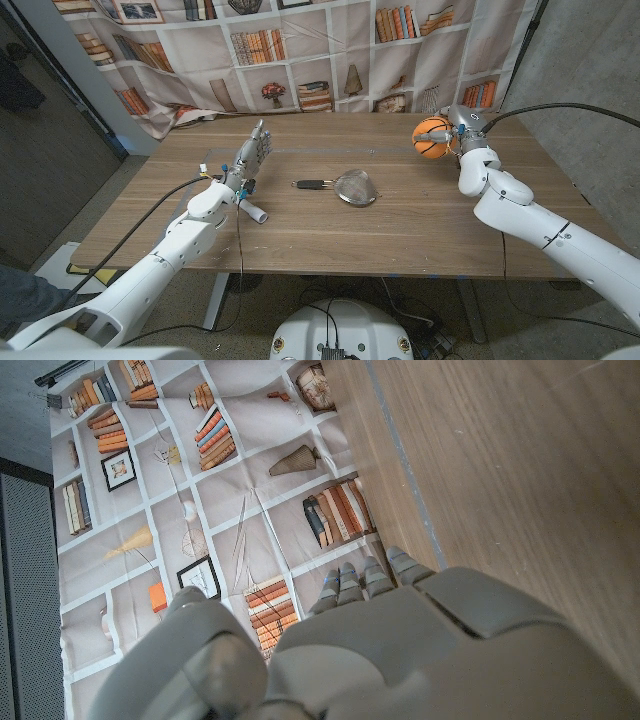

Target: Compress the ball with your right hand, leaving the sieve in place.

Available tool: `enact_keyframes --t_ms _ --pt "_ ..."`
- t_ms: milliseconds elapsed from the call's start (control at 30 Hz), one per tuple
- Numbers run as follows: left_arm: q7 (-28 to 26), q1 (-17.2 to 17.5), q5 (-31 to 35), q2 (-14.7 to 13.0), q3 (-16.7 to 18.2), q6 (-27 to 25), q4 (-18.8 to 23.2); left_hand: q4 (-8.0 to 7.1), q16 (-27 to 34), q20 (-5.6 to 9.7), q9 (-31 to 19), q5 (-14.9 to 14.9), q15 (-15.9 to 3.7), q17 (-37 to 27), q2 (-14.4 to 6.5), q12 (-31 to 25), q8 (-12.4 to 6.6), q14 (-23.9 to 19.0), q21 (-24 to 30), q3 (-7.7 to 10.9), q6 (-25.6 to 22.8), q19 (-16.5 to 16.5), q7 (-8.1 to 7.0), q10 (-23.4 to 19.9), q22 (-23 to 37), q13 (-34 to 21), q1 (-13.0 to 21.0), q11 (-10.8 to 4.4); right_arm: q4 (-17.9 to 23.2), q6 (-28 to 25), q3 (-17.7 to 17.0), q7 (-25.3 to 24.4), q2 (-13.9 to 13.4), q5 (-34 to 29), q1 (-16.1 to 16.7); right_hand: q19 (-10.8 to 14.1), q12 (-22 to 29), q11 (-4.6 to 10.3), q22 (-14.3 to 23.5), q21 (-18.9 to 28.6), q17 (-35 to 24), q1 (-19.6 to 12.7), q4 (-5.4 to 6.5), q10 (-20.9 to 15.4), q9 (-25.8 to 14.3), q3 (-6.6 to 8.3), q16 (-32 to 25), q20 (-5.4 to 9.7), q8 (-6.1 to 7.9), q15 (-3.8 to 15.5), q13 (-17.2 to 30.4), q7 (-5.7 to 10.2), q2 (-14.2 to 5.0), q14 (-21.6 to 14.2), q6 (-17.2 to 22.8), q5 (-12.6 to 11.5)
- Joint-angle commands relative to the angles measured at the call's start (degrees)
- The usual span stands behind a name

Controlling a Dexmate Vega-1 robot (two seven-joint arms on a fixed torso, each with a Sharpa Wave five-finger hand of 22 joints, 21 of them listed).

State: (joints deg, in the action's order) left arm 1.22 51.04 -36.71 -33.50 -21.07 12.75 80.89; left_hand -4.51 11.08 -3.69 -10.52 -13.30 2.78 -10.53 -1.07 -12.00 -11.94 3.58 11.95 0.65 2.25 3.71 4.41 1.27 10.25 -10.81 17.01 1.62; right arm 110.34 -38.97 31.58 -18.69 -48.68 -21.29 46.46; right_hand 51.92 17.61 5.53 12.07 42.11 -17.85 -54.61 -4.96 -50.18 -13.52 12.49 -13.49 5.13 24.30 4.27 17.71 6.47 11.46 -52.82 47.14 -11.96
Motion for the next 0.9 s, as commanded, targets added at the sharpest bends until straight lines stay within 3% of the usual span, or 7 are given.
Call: enact_keyframes --t_ms 33,333,900 --pt "-0.32 0.17 -0.25 -0.02 0.3 0.02 -0.22 -0.01 -0.18 -0.16 -0.23 0.04 -0.01 -0.09 -0.01 -0.05 0.17 -0.11 0.18 -0.28 -0.43 -0.1 0.21 -0.41 0.27 -0.07 0.23 0.3 -2.53 -2.22 2.33 3.78 0.36 0.32 -3.22 -3.02 -0.64 -0.72 -0.12 -0.21 -0.24 -15.46 1.06 1.32 -0.18 0.2 0.28 8.05 -0.67 6.15 0.1 -0.31 -17.82 -2.02 -1.12 -0.03" --pt "-0.18 0.23 -0.37 0.02 0.42 0.3 -0.39 -0.02 -0.15 -0.06 -0.24 0.07 0.02 -0.1 -0.11 -0.1 0.17 -0.26 0.18 -0.33 -0.53 -0.12 0.19 -0.64 0.27 -0.08 0.28 0.33 -4.64 -4.21 3.61 4.64 0.79 0.55 -4.64 -3.7 -1.06 -0.67 -0.31 -0.19 -0.23 -14.49 1.08 2.11 -0.13 -0.08 0.45 7.95 -1.16 5.93 0.03 -0.46 -17.83 -1.24 -1.75 -0.03" --pt "-0.87 0.7 0.03 -0.17 0.25 -0.06 0.84 -0.03 -0.16 0.09 -0.26 0.15 0.14 -0.1 -0.35 -0.14 0.2 -0.41 0.16 -0.43 -0.74 -0.16 0.28 -0.98 0.27 -0.09 0.46 0.34 -10.07 -5.97 5.99 4.87 1.88 2.07 -6.87 -8.44 -2.43 -0.79 -1.16 -1.52 0.42 -11.77 0.55 5.42 -0.09 -0.9 2.48 7.21 -2.75 3.15 -0.57 -0.15 -16.94 5.99 -3.44 0.15"
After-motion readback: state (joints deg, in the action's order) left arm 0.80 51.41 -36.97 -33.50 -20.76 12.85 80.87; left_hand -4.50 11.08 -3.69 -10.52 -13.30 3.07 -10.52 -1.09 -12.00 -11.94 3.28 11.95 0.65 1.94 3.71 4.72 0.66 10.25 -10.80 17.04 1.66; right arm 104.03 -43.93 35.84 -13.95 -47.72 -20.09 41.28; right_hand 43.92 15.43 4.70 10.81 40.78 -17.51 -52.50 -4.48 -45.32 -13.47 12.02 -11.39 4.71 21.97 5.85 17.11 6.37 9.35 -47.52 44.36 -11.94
